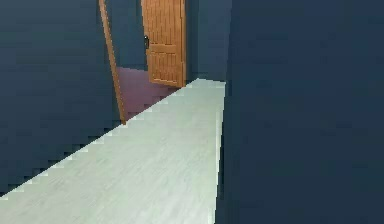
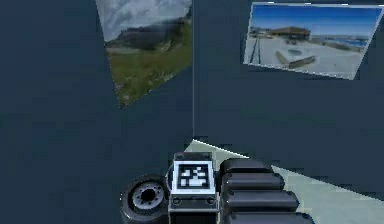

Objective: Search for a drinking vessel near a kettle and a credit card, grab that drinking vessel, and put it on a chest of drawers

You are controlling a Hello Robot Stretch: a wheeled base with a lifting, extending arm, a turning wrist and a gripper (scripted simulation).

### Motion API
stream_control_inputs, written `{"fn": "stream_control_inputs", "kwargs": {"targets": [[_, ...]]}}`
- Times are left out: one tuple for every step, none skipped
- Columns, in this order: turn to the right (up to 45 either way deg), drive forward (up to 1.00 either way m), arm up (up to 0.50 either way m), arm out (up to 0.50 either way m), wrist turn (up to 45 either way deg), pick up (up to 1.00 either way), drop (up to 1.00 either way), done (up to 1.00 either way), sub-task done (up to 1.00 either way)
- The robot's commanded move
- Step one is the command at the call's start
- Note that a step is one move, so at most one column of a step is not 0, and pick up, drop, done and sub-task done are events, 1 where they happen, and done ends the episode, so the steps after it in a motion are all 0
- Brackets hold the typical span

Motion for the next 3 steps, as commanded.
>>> {"fn": "stream_control_inputs", "kwargs": {"targets": [[-12.0,0.00,0.00,0.00,0.0,0.00,0.00,0.00,0.00],[0.0,1.00,0.00,0.00,0.0,0.00,0.00,0.00,0.00],[0.0,1.00,0.00,0.00,0.0,0.00,0.00,0.00,0.00]]}}
